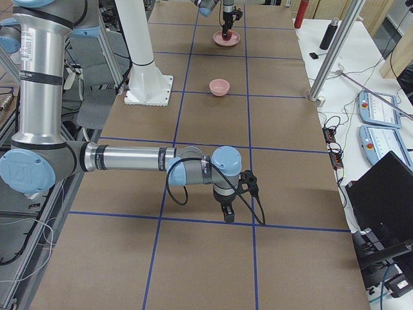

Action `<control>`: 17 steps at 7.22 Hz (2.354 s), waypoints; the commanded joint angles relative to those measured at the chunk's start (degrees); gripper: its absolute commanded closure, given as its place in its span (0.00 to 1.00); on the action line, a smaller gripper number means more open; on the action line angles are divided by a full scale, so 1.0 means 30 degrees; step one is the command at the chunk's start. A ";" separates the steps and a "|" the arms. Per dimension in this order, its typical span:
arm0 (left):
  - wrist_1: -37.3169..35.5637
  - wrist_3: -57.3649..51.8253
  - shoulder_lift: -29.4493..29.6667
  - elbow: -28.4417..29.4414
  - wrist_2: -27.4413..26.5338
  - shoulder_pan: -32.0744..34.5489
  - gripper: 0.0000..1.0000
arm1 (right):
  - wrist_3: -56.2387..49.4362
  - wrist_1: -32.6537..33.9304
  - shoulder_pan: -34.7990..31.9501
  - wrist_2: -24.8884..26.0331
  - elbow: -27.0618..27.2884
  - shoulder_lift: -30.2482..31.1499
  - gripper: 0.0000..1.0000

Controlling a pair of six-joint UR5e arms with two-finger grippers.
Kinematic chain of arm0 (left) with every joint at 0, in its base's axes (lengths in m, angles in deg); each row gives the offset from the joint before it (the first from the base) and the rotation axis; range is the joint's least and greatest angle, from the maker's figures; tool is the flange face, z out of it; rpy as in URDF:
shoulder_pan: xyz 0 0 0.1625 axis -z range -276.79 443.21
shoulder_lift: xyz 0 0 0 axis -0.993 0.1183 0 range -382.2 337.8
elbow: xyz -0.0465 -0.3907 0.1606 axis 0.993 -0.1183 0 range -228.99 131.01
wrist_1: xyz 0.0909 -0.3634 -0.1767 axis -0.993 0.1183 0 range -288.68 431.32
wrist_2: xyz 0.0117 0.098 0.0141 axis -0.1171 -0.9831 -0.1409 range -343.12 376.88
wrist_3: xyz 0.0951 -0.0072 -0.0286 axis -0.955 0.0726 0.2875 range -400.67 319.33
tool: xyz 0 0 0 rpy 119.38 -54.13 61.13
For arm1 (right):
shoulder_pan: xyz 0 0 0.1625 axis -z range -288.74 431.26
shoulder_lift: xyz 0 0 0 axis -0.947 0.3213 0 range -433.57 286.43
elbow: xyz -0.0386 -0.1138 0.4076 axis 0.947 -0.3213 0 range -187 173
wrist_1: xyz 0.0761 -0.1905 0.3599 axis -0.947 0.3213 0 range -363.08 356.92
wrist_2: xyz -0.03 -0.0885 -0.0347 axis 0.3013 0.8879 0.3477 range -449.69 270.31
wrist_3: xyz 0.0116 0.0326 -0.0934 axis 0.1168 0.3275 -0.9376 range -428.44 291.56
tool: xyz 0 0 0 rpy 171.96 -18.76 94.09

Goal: Move apple from plate to bowl
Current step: 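Lower the left gripper onto the red apple on the plate and grasp it, then lift the apple with the left gripper and carry it over the bowl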

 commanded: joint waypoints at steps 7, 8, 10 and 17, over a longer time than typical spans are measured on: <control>-1.1918 0.7356 0.6975 -0.6590 -0.0289 -0.2696 0.85 | 0.0000 0.0000 0.0000 -0.0263 -0.0004 0.0000 0.00; -1.4164 1.0051 0.9840 -0.6386 -0.2380 -0.4744 0.85 | 0.0000 0.0000 0.0000 -0.0263 -0.0004 0.0000 0.00; -1.6091 1.3810 1.4272 -0.4145 -0.3777 -0.7013 0.85 | 0.0029 0.0000 0.0000 -0.0263 -0.0004 0.0000 0.00; -1.2813 1.6611 1.7459 0.1496 -0.6356 -0.9891 0.75 | 0.0264 0.0000 0.0029 -0.0292 -0.0034 -0.0029 0.00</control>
